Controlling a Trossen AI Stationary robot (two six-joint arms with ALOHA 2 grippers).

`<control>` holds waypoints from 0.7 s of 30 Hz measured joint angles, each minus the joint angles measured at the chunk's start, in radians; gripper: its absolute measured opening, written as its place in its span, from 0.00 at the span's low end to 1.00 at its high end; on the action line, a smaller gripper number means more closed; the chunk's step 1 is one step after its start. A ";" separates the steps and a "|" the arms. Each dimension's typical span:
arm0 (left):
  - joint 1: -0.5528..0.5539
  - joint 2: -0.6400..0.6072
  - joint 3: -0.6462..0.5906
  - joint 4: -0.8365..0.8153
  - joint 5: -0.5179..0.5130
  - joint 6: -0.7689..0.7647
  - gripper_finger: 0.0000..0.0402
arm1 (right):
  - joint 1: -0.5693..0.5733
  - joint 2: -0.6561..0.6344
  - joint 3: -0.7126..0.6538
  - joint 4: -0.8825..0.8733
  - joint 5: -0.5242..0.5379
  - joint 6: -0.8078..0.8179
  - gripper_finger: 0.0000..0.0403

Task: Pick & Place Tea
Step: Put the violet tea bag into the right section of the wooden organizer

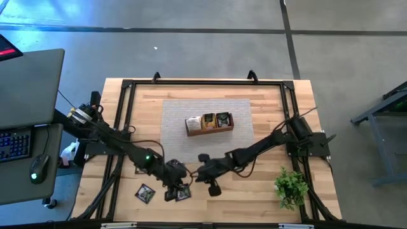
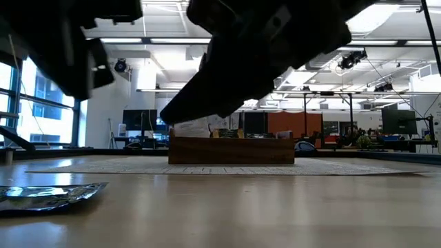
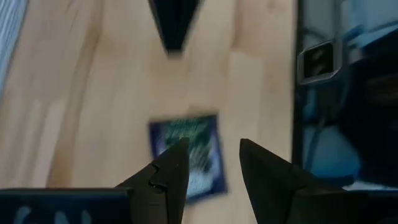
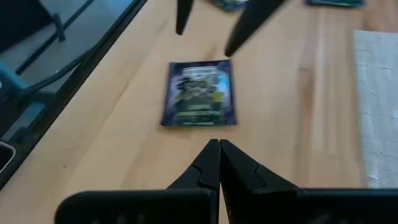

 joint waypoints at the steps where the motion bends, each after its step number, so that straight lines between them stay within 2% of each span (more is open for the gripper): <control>1: 0.004 0.000 -0.018 0.051 0.007 0.012 0.35 | 0.007 0.009 0.014 -0.012 0.003 -0.010 0.00; 8: -0.031 0.038 -0.085 0.146 0.050 -0.008 0.35 | 0.014 0.018 0.020 -0.049 0.098 -0.020 0.00; 15: -0.046 0.187 -0.087 0.381 0.130 -0.004 0.35 | 0.000 0.018 0.021 -0.064 0.097 -0.032 0.03; 21: 0.004 0.287 -0.080 0.443 0.142 -0.011 0.35 | 0.000 0.017 0.021 -0.072 0.073 -0.043 0.03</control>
